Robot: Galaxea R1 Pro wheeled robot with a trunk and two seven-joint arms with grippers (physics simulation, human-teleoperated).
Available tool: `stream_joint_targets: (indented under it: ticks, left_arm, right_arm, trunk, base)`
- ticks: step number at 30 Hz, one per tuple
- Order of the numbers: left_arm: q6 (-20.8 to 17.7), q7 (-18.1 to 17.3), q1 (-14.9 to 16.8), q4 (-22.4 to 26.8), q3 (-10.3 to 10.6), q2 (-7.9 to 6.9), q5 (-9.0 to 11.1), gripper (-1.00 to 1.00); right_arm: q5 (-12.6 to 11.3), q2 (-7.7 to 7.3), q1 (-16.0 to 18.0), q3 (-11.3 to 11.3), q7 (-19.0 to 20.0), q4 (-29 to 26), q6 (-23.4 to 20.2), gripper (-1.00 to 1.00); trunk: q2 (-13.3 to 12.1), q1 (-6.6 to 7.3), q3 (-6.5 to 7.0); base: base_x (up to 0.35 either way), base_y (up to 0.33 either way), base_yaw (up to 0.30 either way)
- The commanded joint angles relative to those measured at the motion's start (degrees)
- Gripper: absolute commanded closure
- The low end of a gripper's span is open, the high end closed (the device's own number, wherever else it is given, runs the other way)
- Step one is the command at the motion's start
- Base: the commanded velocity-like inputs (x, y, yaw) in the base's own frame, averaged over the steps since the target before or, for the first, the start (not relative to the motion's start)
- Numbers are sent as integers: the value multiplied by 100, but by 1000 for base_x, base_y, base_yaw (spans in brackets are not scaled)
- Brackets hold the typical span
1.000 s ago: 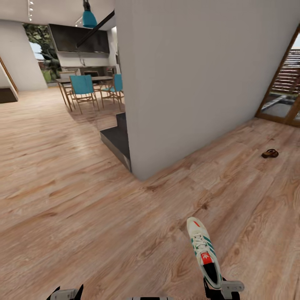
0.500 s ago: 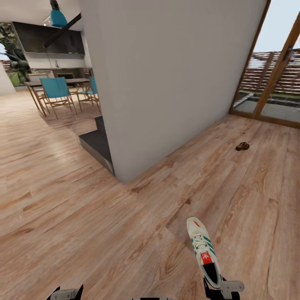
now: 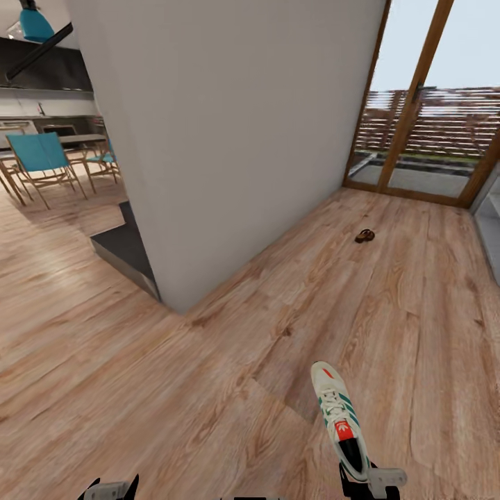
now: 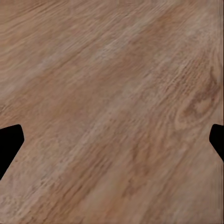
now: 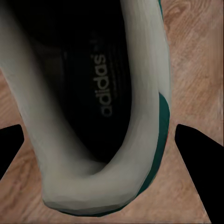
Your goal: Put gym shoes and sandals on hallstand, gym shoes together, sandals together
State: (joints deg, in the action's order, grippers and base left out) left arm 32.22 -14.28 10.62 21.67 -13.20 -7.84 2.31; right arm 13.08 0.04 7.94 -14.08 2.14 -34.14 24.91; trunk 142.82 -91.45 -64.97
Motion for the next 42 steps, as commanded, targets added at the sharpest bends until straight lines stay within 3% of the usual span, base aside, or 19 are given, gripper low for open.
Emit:
stream_joint_targets:
  ticks: [1,42]
  left_arm:
    - [5,-57,2,-2,-34,2,24,-100]
    - [4,-49,2,-1,-34,2,24,-100]
  right_arm:
    - [45,5,6,-34,23,4,23,100]
    - [45,5,6,-34,23,9,23,100]
  trunk:
    - [2,0,-2]
    - [2,0,94]
  base:
    - [156,0,-300]
    - [328,0,-300]
